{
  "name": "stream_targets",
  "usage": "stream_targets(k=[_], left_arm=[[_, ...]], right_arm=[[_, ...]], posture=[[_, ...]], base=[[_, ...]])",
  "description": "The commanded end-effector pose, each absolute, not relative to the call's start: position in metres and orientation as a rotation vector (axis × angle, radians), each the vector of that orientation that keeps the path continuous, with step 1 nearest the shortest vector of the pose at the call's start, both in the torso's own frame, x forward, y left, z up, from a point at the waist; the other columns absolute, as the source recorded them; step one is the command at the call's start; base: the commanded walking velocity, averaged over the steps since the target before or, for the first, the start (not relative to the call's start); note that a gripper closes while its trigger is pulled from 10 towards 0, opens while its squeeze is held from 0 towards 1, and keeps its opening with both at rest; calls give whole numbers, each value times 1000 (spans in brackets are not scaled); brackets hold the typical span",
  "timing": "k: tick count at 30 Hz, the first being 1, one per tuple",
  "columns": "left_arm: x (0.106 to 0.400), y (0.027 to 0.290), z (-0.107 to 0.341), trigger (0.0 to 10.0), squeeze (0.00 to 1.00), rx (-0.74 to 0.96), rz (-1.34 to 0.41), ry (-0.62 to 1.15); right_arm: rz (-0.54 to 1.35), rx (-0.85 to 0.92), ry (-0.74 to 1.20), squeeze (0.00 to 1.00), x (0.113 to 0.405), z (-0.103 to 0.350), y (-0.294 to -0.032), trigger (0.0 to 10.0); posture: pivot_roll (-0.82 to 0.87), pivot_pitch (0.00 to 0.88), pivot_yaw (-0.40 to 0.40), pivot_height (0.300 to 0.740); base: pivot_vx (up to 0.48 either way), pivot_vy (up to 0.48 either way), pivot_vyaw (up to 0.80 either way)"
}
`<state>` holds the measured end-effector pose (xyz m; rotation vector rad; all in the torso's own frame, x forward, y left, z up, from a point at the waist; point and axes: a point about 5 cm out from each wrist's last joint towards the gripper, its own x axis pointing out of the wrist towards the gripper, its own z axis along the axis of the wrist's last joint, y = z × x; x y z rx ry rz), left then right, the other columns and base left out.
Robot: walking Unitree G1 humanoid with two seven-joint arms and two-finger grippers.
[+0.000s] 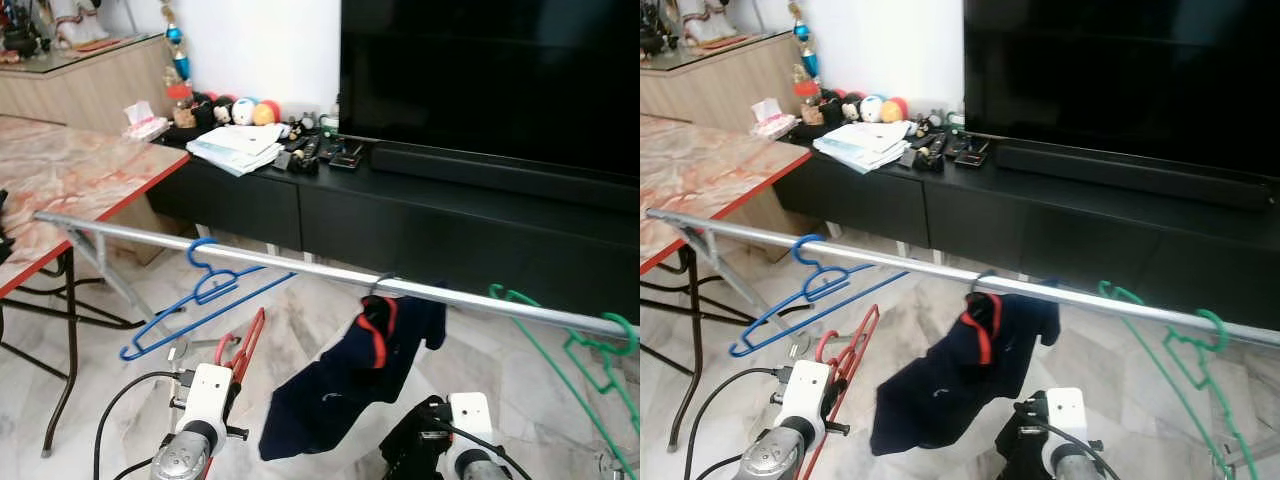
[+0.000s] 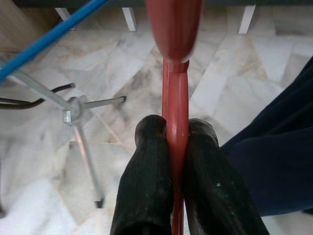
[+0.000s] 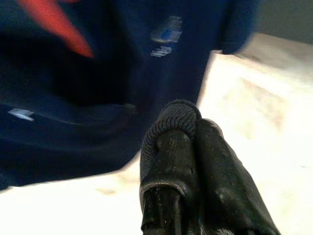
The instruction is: Hang hanger
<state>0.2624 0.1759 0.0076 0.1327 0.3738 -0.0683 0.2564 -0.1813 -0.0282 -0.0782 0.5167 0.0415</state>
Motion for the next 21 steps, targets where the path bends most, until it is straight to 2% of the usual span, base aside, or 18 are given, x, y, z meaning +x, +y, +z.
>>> stream_targets(k=[1, 21], left_arm=[[264, 175, 12, 10000, 0, 120, -63, 359], [262, 174, 14, 10000, 0, 101, -59, 355]], right_arm=[[22, -80, 538, 0, 254, -31, -185, 10000], [24, -66, 644, 0, 237, -46, -192, 10000]], posture=[[-89, 21, 98, 740], [-86, 20, 105, 740]], base=[[0, 326, 0], [0, 0, -784]])
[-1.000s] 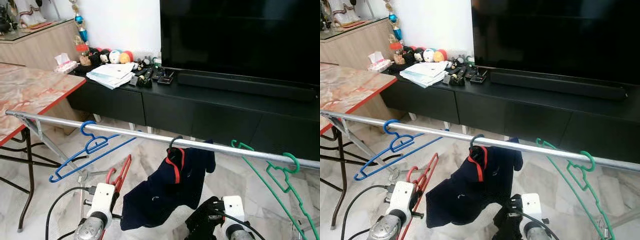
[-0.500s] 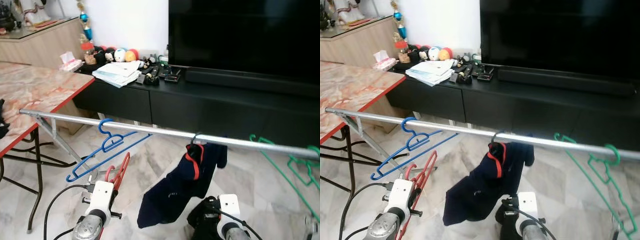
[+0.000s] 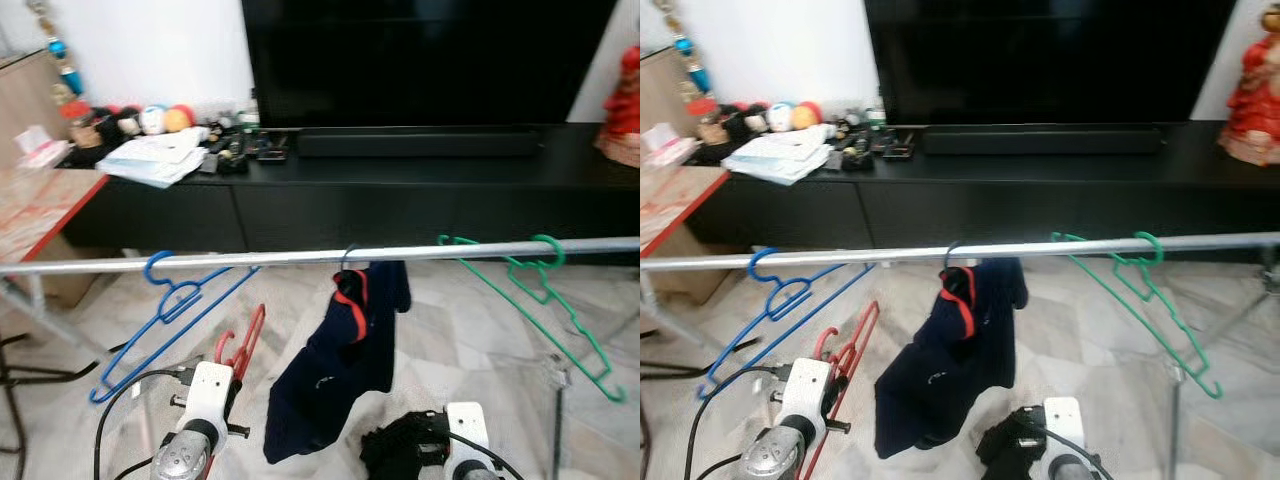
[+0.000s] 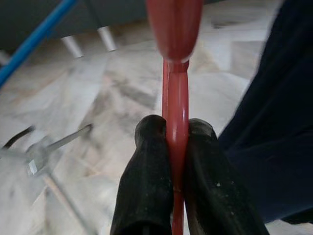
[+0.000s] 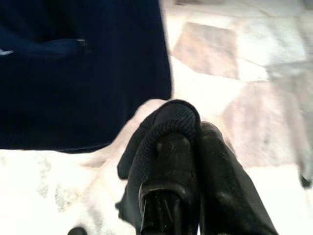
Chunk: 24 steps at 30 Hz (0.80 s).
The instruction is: Hang hanger
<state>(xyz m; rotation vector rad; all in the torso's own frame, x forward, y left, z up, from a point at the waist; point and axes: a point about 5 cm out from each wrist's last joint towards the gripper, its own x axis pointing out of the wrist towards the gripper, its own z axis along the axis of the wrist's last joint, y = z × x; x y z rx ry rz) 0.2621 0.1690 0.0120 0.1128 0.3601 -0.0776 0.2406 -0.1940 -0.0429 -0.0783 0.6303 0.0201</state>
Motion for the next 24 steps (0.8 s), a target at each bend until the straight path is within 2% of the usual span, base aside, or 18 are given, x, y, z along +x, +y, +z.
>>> stream_targets(k=[1, 6, 12, 15, 18, 24], left_arm=[[262, 173, 15, 10000, 0, 100, -58, 354], [261, 173, 16, 10000, 0, 95, -58, 358], [258, 185, 14, 10000, 0, 130, -4, 376], [254, 195, 9, 10000, 0, 140, 54, 412], [247, 206, 2, 10000, 0, 86, 129, 460], [242, 216, -6, 10000, 0, -19, 225, 502]], right_arm=[[22, -65, 660, 0, 233, -49, -194, 10000], [18, -67, 686, 0, 226, -53, -199, 10000], [20, -74, 695, 0, 224, -54, -203, 10000], [24, -77, 698, 0, 227, -53, -199, 10000], [29, -76, 698, 0, 231, -52, -190, 10000], [25, -78, 680, 0, 234, -50, -190, 10000]], posture=[[-85, 20, 105, 740], [-84, 19, 106, 740], [-80, 14, 110, 740], [-80, 9, 111, 740], [-85, 1, 112, 740], [-92, 0, 111, 740]], base=[[0, 0, -800], [0, 0, -800], [0, 443, 0], [0, 0, 0], [0, 0, 0], [0, 0, 0]])
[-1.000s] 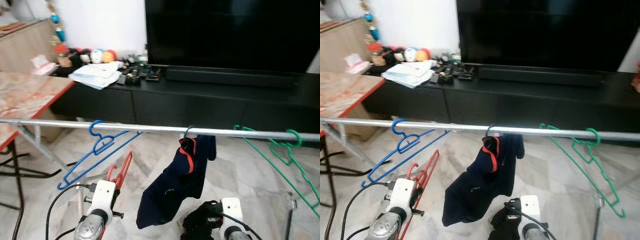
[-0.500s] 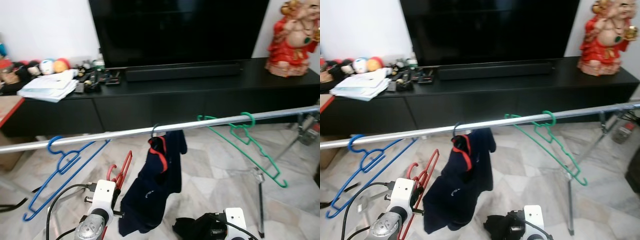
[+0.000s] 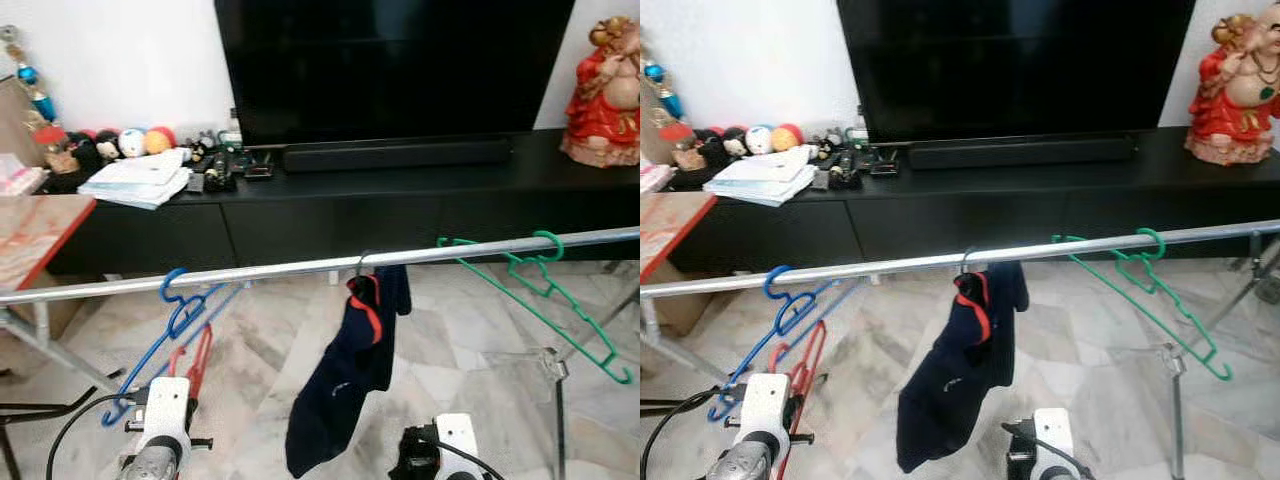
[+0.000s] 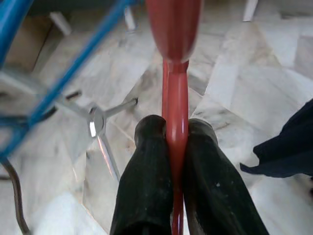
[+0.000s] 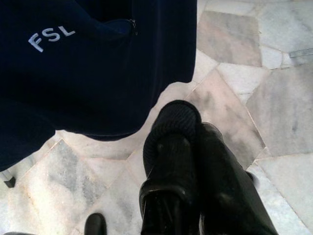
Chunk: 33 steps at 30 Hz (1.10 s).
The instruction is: Hang hanger
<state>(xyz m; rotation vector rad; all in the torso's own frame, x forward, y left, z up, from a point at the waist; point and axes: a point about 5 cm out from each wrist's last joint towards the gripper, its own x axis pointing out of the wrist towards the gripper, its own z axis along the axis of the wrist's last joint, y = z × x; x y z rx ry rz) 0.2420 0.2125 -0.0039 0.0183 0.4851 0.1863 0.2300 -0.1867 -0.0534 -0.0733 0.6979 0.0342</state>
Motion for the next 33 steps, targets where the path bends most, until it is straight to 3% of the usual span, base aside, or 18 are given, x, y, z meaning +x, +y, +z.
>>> stream_targets(k=[1, 23, 33], left_arm=[[241, 218, -7, 10000, 0, -30, 240, 507], [244, 205, -1, 10000, 0, -69, 158, 470], [248, 181, -4, 10000, 0, -152, 156, 462]], right_arm=[[23, -77, 671, 0, 235, -49, -191, 10000], [2, -98, 532, 0, 259, -26, -199, 10000], [18, -174, 446, 0, 278, -1, -221, 10000]], posture=[[-93, 0, 110, 740], [-99, 0, 106, 740], [-125, 0, 17, 740]], base=[[0, 0, 0], [0, 0, 0], [0, 0, 0]])
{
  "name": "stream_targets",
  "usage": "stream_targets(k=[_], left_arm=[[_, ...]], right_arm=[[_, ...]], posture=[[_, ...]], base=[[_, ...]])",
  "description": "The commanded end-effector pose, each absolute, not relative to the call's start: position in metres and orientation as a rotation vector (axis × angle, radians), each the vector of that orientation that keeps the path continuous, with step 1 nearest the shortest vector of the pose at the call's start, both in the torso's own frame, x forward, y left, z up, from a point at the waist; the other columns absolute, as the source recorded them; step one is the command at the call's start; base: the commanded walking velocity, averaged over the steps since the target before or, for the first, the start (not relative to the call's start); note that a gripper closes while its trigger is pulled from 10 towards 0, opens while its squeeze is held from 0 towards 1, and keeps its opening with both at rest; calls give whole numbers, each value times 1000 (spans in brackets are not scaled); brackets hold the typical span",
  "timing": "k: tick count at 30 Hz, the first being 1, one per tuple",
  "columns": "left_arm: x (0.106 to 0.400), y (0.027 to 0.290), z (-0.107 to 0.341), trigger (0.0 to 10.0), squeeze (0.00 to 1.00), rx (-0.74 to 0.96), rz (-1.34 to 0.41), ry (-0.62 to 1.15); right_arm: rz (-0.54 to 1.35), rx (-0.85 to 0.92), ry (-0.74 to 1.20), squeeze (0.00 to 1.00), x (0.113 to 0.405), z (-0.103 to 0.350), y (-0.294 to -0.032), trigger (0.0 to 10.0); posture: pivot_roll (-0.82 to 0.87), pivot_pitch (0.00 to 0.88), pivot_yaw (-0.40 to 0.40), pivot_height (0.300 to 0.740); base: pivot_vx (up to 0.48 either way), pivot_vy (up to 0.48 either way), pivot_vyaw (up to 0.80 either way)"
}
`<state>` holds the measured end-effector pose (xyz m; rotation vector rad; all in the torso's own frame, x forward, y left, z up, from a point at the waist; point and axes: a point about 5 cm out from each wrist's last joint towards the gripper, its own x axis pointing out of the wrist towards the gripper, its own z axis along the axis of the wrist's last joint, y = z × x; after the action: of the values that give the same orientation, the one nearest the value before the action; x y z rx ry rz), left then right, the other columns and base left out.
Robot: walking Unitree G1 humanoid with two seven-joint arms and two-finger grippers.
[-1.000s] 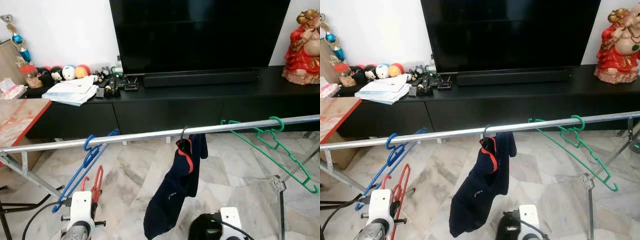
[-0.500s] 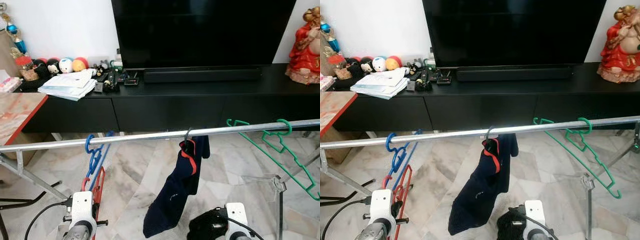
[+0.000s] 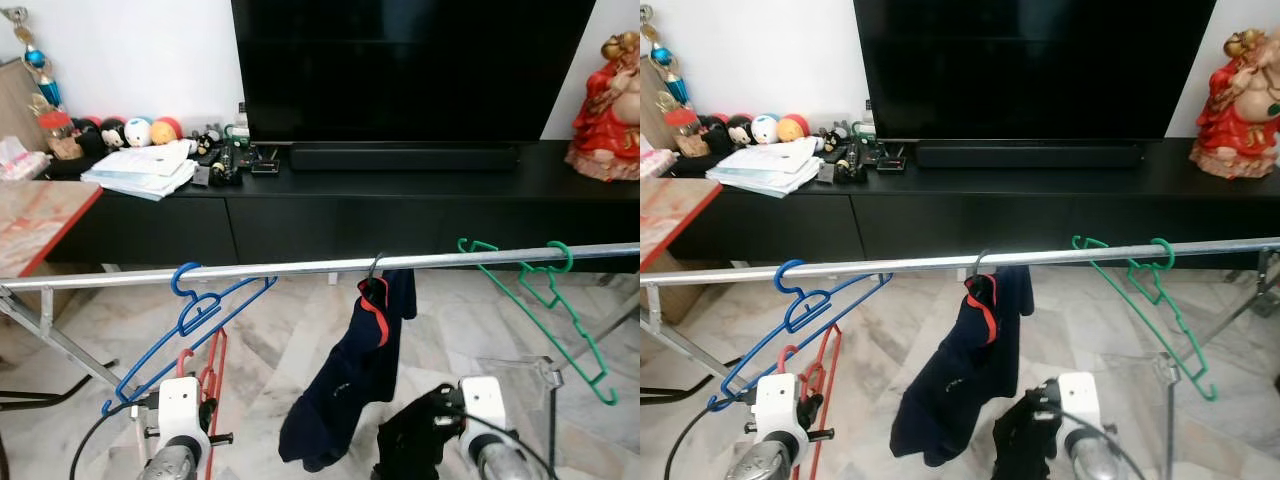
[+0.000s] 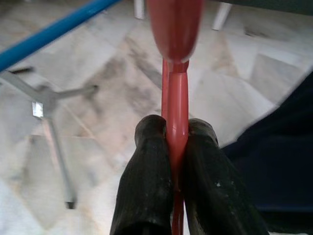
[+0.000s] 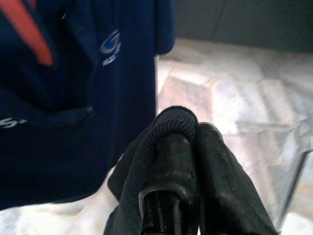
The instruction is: Hang hanger
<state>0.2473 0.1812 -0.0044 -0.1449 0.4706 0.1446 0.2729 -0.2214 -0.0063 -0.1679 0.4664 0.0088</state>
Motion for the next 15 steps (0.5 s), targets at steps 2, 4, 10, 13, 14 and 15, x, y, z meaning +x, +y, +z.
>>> stream_targets(k=[2, 4, 10, 13, 14, 15], left_arm=[[247, 179, -4, 10000, 0, -158, 156, 460], [246, 178, -5, 10000, 0, -169, 166, 459], [243, 180, -5, 10000, 0, -165, 172, 457], [243, 182, -4, 10000, 0, -159, 171, 453], [243, 183, -4, 10000, 0, -158, 169, 451], [243, 183, -4, 10000, 0, -158, 169, 451]], right_arm=[[22, -181, 442, 0, 280, 1, -222, 10000], [27, -187, 436, 0, 281, 3, -222, 10000], [33, -186, 435, 0, 282, 5, -221, 10000], [34, -180, 435, 0, 283, 5, -219, 10000], [34, -178, 436, 0, 283, 5, -217, 10000], [34, -178, 436, 0, 283, 5, -217, 10000]], posture=[[-124, 0, 14, 740], [-121, 0, -2, 740], [-111, 0, -1, 740], [-110, 0, 11, 740], [-110, 0, 11, 740], [-110, 0, 11, 740]], base=[[0, 0, 0], [0, 0, 0], [-45, 0, 0], [-310, 0, 0], [-322, 0, 0], [-322, 0, 0]])
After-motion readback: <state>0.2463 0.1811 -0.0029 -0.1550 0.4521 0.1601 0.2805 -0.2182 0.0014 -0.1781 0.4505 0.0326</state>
